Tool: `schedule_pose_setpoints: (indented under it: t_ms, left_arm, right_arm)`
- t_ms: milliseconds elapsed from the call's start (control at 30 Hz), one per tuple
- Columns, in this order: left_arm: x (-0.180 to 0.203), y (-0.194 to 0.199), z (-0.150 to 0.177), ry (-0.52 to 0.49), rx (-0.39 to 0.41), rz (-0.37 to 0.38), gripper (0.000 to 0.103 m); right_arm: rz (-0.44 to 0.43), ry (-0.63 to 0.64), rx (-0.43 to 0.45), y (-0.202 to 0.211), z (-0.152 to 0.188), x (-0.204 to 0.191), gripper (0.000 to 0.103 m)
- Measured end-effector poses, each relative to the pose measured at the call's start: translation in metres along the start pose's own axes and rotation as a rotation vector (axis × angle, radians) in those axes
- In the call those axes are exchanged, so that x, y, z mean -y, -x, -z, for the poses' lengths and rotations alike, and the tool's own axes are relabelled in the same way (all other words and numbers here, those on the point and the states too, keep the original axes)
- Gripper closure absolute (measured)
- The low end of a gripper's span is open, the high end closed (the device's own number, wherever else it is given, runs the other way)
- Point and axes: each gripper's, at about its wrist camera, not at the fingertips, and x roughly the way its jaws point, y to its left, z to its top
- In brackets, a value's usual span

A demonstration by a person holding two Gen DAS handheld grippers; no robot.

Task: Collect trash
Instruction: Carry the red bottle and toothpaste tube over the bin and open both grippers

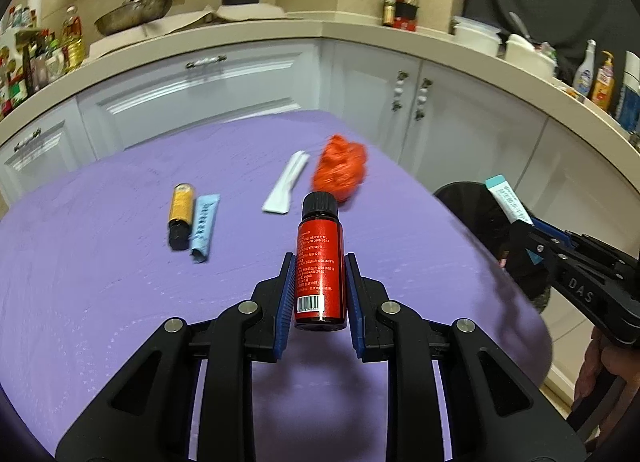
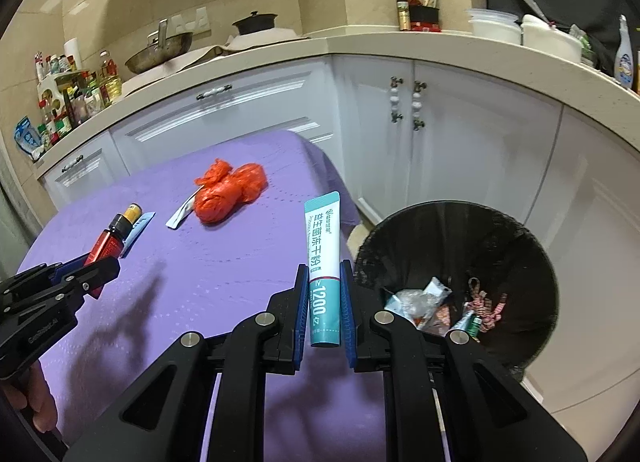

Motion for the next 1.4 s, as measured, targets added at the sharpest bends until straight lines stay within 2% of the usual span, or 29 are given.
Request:
schedule_pose_setpoints:
  t_ms: [367,633,1000,1400]
  left_arm:
    - [0.063,0.0,-0.014,-0.085,0.037,0.099,0.08]
    - [0.121,-0.019,-0.027,-0.178,0.048,0.163,0.08]
    - [0.17,-0.062,-0.04,-0.236,0.017,0.192,0.08]
    - [0.19,-0.104,-0.055,-0.23,-0.013,0.177,0.08]
  right_arm:
    - [0.104,-0.076,0.046,0.025,0.0,0.053,0.087]
    - [0.167,-0.139,0.06,0.025,0.0,0.096,0.087]
    - [0.203,-0.188,0.045,0.009,0.004,0.133,0.087]
    - [0.209,-0.207,0.028,-0.018,-0.003,0.153,0.087]
